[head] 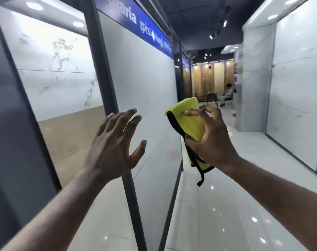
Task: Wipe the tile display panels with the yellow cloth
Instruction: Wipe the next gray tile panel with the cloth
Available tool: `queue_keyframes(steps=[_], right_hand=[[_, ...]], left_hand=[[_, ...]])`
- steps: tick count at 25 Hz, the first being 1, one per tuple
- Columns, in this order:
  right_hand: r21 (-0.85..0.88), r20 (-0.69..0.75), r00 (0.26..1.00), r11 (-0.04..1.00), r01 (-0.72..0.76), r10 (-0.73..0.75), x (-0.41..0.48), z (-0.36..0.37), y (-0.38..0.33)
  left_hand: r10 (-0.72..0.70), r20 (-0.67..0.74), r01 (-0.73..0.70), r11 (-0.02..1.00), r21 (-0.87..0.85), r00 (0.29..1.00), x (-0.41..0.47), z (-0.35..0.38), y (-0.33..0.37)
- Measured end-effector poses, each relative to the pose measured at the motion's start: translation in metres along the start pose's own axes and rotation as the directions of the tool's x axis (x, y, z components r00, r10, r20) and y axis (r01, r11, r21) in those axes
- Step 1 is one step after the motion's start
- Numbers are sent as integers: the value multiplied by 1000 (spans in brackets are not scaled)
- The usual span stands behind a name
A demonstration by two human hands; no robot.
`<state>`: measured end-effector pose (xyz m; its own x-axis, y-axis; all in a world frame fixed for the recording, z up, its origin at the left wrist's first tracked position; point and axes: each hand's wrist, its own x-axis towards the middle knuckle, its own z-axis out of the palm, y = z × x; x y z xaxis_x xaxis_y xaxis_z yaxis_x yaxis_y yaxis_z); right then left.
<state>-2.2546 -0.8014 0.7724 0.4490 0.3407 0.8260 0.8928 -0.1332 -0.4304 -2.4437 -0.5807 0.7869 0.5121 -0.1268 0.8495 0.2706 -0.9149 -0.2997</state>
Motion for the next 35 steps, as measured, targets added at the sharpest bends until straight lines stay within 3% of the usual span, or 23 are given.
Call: queue_keyframes(steps=[6, 10, 13, 16, 19, 21, 24, 29, 30, 33, 34, 35], right_hand=[[94, -5, 978, 974, 206, -207, 167, 113, 49], [198, -120, 972, 954, 225, -204, 267, 166, 74], [345, -205, 949, 890, 299, -239, 345, 225, 73], [517, -289, 916, 761, 393, -278, 419, 269, 47], [540, -419, 794, 582, 608, -441, 481, 292, 9], [387, -494, 673, 553, 738, -551, 511, 303, -17], [157, -534, 469, 463, 873, -704, 554, 312, -52], [86, -525, 309, 312, 946, -793, 583, 319, -51], [97, -523, 321, 319, 943, -790, 590, 319, -47], [299, -461, 533, 441, 846, -710, 596, 317, -44], [283, -470, 517, 434, 856, -715, 591, 318, -44], [215, -489, 440, 385, 898, -753, 586, 320, -42]], left_hand=[[-73, -2, 72, 987, 146, 997, 77, 100, -114], [-74, -57, 86, 963, 254, 996, 141, 134, -167], [-43, -149, 99, 913, 396, 988, 195, 146, -204], [-28, -241, 148, 855, 498, 970, 245, 143, -235], [-91, -389, 291, 819, 494, 917, 285, 140, -259], [-226, -464, 430, 809, 400, 857, 303, 140, -263], [-450, -555, 663, 699, 268, 699, 328, 148, -261], [-460, -551, 636, 751, 178, 697, 342, 167, -254], [-474, -559, 657, 732, 179, 681, 343, 170, -255], [-504, -539, 685, 700, 203, 675, 339, 173, -255], [-502, -531, 676, 709, 199, 683, 336, 173, -255], [-498, -528, 666, 722, 188, 688, 333, 174, -256]])
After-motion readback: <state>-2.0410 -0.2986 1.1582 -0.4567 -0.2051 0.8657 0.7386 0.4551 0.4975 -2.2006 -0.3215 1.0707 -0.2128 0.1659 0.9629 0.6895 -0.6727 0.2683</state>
